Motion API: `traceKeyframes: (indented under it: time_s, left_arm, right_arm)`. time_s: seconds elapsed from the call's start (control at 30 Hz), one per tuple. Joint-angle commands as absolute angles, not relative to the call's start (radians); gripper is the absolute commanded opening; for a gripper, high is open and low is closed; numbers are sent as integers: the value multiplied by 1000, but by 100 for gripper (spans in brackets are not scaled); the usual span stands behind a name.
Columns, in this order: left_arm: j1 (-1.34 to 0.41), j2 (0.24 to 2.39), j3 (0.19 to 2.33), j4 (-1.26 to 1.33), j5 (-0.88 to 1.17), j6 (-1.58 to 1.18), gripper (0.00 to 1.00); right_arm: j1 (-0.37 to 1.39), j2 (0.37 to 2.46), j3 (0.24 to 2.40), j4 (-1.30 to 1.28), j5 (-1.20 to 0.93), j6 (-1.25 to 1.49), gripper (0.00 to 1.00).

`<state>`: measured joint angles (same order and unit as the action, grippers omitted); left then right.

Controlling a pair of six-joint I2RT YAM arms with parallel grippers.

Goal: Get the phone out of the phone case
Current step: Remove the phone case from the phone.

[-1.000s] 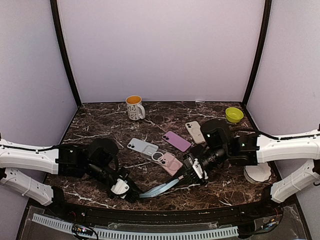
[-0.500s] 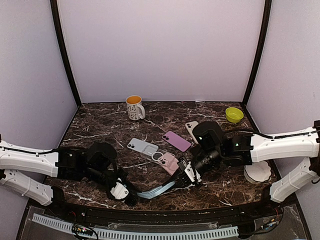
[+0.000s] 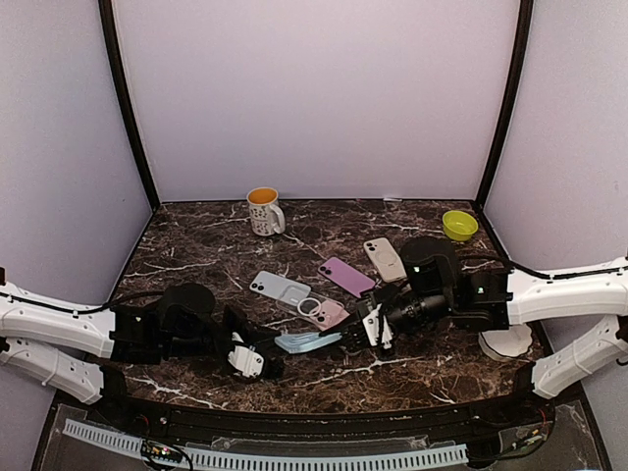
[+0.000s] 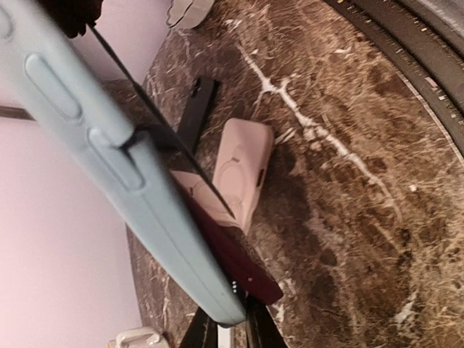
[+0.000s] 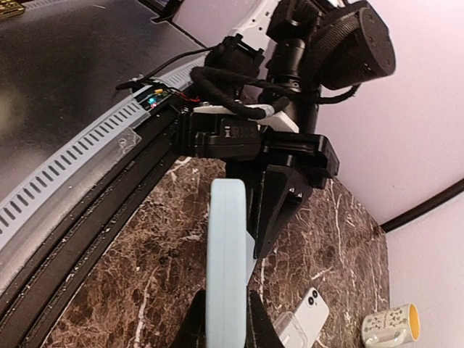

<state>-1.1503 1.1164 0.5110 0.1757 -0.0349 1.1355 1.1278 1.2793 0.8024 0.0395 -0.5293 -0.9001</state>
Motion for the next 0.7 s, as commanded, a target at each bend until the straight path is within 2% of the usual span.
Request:
traceKeyframes:
  time_s: [0.0,0.23,0.43,0.5,0.57,0.6,0.67]
  left_arm:
    - [-1155,1066,506,583,-204,1233,0]
    - [-1155,1027,469,712,-235,1271,0]
    - [-1155,1015,460,697,-230,1300,0]
    - [-1155,1010,461,669,-222,1286,5]
    - [-1153,1000,469,614,-209,1271,17]
    - [-1153,994,472,591,-201,1261,28]
    - [-1147,990,483,551,-206,1238,42]
  right_arm:
    - [1144,1270,786,197,-591,-758,0]
    - [1098,1272,772,251,-596,-642,0]
    - [1079,1261,779,235,-592,-648,0]
    - [1075,1242,775,238,-560,-664,0]
    - [1066,1220,776,238,-524,-675,0]
    - [1062,1210,779,229,-510,-684,0]
    - [1052,1188,788,207,-481,-701,0]
